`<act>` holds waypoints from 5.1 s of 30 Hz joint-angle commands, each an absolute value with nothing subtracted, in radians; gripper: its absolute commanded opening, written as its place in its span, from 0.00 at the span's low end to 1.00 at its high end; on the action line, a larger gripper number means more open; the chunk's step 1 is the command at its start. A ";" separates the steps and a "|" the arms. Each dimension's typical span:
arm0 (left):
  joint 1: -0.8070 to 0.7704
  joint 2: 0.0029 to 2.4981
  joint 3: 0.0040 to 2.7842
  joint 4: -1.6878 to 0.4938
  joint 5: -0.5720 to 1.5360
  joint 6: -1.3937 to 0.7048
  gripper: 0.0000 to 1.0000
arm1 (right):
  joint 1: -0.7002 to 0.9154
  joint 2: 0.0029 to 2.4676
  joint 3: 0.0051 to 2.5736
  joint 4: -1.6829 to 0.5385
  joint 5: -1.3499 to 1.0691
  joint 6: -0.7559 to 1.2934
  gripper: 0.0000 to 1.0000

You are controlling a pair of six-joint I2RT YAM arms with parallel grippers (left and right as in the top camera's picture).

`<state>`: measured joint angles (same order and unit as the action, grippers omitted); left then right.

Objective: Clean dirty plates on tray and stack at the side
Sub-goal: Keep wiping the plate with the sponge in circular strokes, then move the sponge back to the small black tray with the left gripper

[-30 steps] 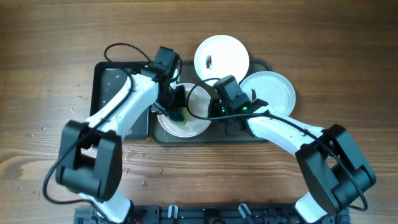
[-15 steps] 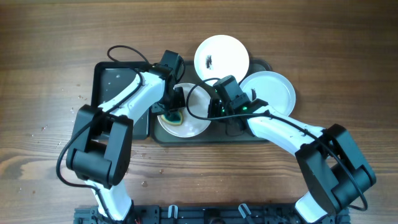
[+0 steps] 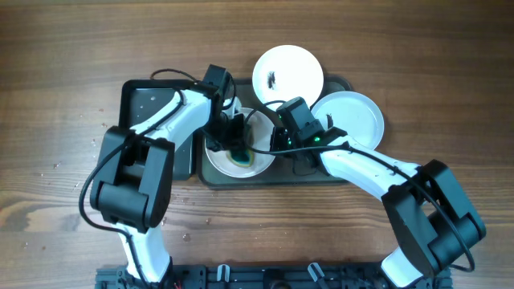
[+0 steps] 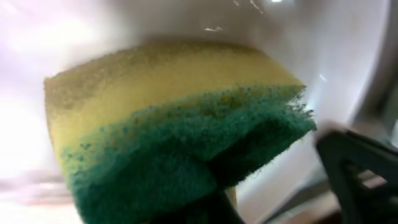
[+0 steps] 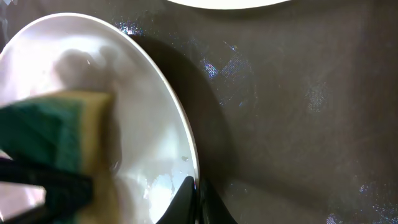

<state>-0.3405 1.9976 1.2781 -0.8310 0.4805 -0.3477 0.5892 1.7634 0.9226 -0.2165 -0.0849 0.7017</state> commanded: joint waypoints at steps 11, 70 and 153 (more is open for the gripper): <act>-0.369 1.858 1.314 -0.837 0.358 -0.350 0.04 | 0.596 1.777 0.921 -0.199 -0.106 0.681 0.04; -0.234 1.530 1.251 -0.806 -0.036 -0.376 0.04 | 0.601 1.779 0.911 -0.189 -0.107 0.687 0.24; 0.009 1.698 1.048 -0.610 0.017 -0.323 0.04 | 0.611 1.779 0.897 -0.143 -0.105 0.705 0.27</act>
<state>0.0051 1.7664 1.0054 -0.6144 0.0132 -0.3458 0.6060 1.7638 0.9051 -0.1482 -0.0971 0.6952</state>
